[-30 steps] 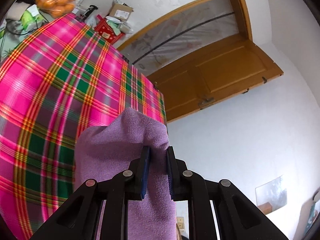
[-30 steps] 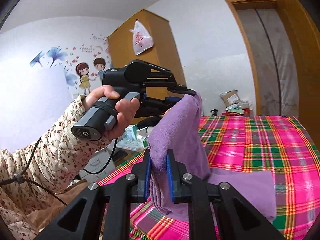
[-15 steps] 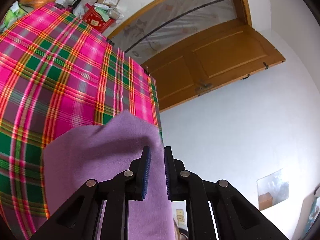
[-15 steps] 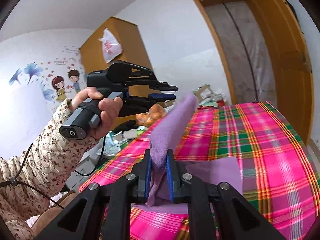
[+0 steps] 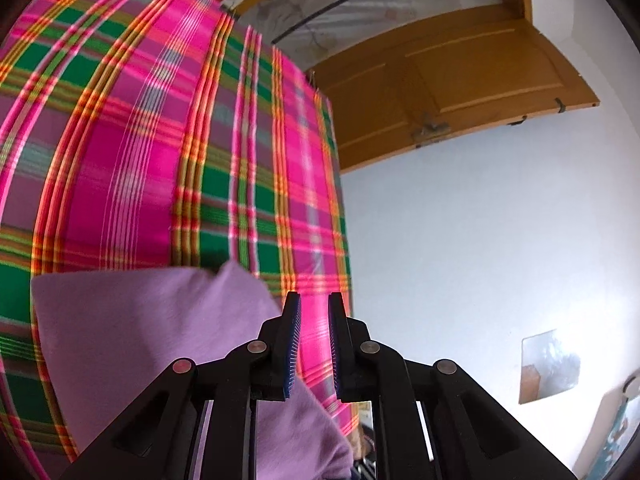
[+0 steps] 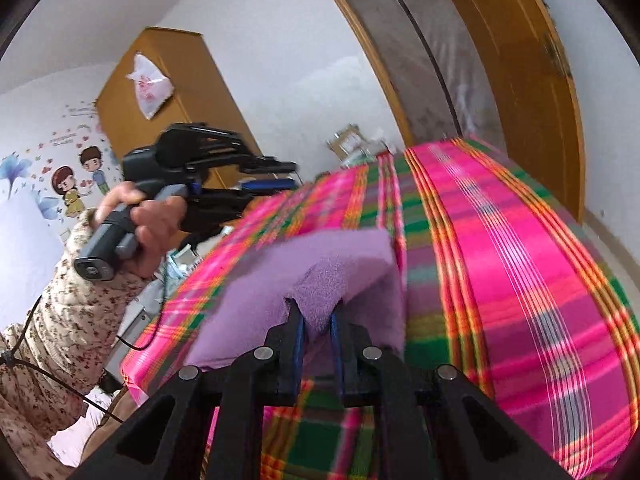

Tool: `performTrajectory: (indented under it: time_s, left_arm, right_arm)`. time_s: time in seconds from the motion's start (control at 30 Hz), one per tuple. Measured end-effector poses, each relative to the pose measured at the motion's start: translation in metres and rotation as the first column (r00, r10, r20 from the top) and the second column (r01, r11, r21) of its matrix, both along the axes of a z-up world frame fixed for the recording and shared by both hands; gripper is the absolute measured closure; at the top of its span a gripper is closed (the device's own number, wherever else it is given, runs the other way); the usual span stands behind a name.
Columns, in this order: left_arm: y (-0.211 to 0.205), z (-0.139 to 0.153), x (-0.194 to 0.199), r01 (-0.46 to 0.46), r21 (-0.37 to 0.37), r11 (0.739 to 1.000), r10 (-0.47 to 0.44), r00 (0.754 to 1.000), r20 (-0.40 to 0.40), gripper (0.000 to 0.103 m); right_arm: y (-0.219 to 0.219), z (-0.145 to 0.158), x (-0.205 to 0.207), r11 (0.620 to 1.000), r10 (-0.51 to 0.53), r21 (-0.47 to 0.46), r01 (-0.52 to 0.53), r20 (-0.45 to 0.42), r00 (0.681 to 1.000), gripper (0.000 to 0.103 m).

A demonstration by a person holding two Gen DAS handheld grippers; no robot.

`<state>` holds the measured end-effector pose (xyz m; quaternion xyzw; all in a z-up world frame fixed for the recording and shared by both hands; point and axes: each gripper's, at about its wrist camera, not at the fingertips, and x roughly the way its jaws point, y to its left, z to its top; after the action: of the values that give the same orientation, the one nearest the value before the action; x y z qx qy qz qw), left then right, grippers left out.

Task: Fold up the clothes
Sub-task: 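Lift the gripped garment edge with both grippers and fold it over the garment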

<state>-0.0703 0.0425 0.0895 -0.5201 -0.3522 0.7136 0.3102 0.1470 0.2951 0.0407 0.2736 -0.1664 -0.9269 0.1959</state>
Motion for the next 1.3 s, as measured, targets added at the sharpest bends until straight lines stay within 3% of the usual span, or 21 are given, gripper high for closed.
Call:
performTrajectory:
  time_s: [0.27, 0.37, 0.43, 0.57, 0.7, 0.83, 1.3]
  left_arm:
    - [-0.030, -0.026, 0.017, -0.021, -0.030, 0.999, 0.020, 0.999, -0.025, 0.090]
    - [-0.044, -0.036, 0.033, -0.042, -0.056, 0.998, 0.040, 0.999, -0.025, 0.089]
    - [-0.057, -0.039, 0.047, -0.071, -0.069, 0.995, 0.068, 0.996, -0.051, 0.089]
    - [-0.081, -0.044, 0.076, -0.120, -0.060, 0.991, 0.114, 0.989, -0.093, 0.089]
    - [-0.094, -0.055, 0.100, -0.137, -0.054, 0.989, 0.131, 0.987, -0.096, 0.083]
    - [-0.096, -0.066, 0.107, -0.123, -0.037, 0.992, 0.120, 0.989, -0.086, 0.083]
    - [-0.101, -0.072, 0.109, -0.087, -0.025, 0.996, 0.084, 0.990, -0.116, 0.081]
  right_arm:
    - [0.017, -0.031, -0.007, 0.998, 0.032, -0.058, -0.026, 0.115, 0.993, 0.086]
    - [0.026, -0.039, -0.014, 0.987, 0.100, -0.138, -0.079, 0.156, 0.983, 0.085]
    - [0.035, -0.045, -0.017, 0.971, 0.150, -0.212, -0.111, 0.178, 0.973, 0.082]
    - [0.055, -0.055, -0.031, 0.920, 0.211, -0.373, -0.122, 0.205, 0.956, 0.057]
    - [0.064, -0.067, -0.049, 0.863, 0.273, -0.484, -0.143, 0.210, 0.939, 0.054]
    - [0.067, -0.074, -0.054, 0.840, 0.316, -0.516, -0.167, 0.216, 0.924, 0.052]
    - [0.084, -0.075, -0.038, 0.862, 0.335, -0.474, -0.180, 0.266, 0.904, 0.054]
